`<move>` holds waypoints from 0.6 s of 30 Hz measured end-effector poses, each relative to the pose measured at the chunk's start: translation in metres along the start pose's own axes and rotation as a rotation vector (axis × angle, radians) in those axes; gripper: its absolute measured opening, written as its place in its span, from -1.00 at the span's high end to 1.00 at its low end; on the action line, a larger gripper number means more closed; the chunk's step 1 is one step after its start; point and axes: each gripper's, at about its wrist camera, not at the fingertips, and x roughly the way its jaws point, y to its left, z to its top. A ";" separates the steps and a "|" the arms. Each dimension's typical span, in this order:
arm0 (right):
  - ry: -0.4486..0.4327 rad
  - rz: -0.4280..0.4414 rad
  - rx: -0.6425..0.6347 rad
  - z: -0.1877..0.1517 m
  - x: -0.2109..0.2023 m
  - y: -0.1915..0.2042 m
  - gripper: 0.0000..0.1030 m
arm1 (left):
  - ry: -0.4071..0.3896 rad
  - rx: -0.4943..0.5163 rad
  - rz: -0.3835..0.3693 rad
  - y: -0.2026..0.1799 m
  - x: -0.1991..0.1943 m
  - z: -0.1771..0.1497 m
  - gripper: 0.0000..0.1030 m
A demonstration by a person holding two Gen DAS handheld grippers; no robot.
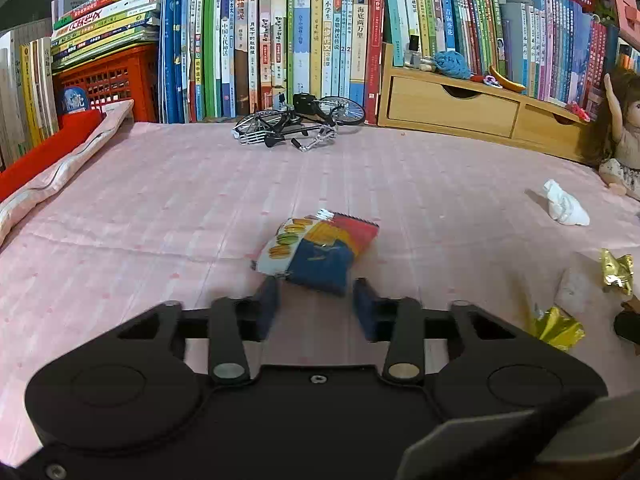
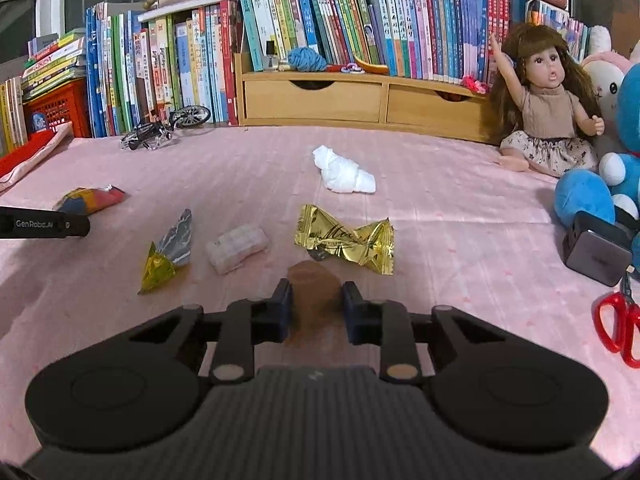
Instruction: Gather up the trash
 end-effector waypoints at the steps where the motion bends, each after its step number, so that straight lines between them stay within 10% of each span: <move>1: -0.007 0.002 -0.001 0.000 -0.002 0.001 0.42 | 0.002 -0.005 -0.005 0.001 -0.002 0.000 0.54; 13: -0.037 0.044 -0.011 -0.001 -0.017 0.003 0.43 | -0.048 0.014 -0.043 0.003 -0.038 -0.011 0.56; 15: -0.036 0.047 -0.008 -0.001 -0.017 0.003 0.43 | -0.087 0.022 -0.016 0.003 -0.041 -0.008 -0.11; 18: -0.033 0.055 0.004 0.000 -0.016 0.001 0.43 | -0.152 -0.001 0.031 0.004 -0.038 -0.001 -0.46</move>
